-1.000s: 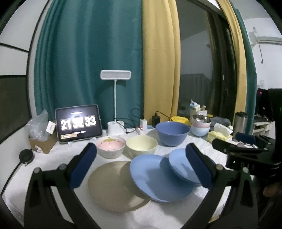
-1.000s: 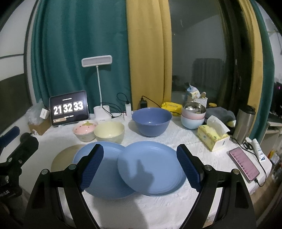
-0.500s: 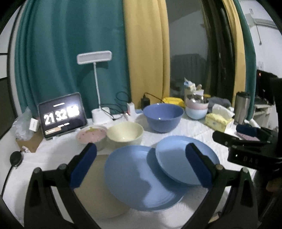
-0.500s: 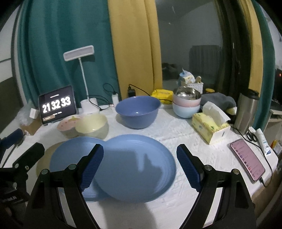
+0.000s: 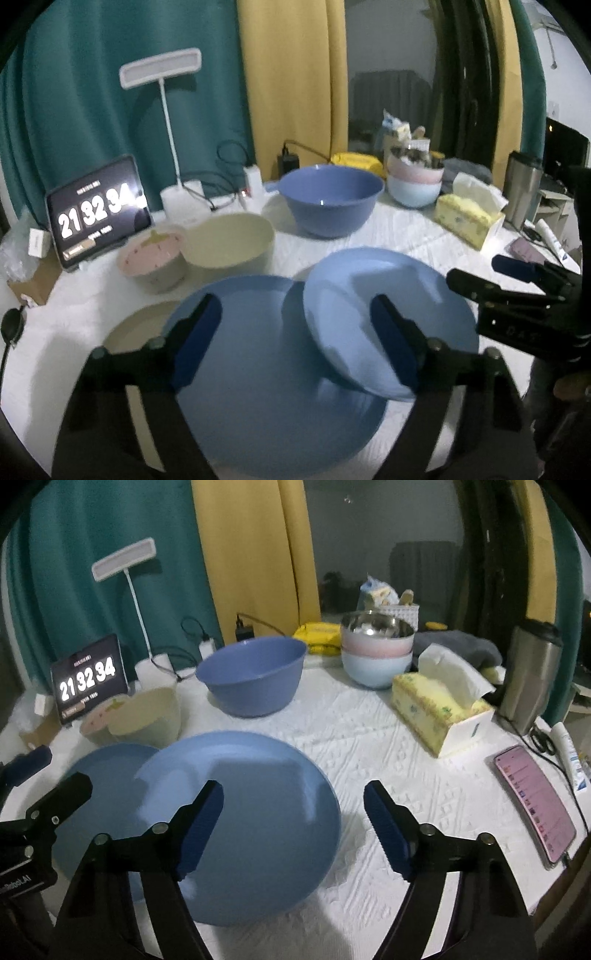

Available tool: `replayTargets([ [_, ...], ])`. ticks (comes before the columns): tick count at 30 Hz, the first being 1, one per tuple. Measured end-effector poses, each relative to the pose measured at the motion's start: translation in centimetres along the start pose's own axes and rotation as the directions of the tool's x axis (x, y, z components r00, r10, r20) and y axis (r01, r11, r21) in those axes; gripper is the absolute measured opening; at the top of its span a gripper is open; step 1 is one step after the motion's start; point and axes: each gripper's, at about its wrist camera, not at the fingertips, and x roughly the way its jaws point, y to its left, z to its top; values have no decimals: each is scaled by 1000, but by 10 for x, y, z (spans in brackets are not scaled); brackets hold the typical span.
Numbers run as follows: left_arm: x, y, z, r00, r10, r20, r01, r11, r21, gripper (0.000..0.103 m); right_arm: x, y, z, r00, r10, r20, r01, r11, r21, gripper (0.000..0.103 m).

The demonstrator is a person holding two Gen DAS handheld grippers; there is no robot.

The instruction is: Organize plates and bowls

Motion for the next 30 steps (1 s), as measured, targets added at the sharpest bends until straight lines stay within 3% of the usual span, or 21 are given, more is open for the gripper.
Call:
replayTargets([
  [5, 29, -7, -4, 994, -27, -103, 28, 1000, 1, 59, 18, -13, -4, 999, -24, -33, 24, 1000, 19, 76],
  [15, 59, -19, -8, 980, -46, -196, 48, 999, 5, 38, 51, -28, -12, 992, -21, -126, 26, 999, 33, 50],
  [19, 66, -23, -8, 975, -42, -217, 45, 999, 7, 34, 60, -28, -13, 988, 6, -154, -1, 999, 34, 34],
  [21, 68, -22, -8, 973, -36, -226, 36, 999, -3, 31, 61, -28, -12, 987, -1, -158, 6, 999, 33, 31],
  [24, 68, -21, -7, 975, -34, -221, 34, 999, -3, 28, 61, -33, -11, 987, -17, -159, 23, 999, 41, 15],
  [30, 71, -29, -6, 970, -66, -234, 67, 998, -5, 28, 53, -40, -6, 990, -49, -133, 54, 998, 32, 13],
])
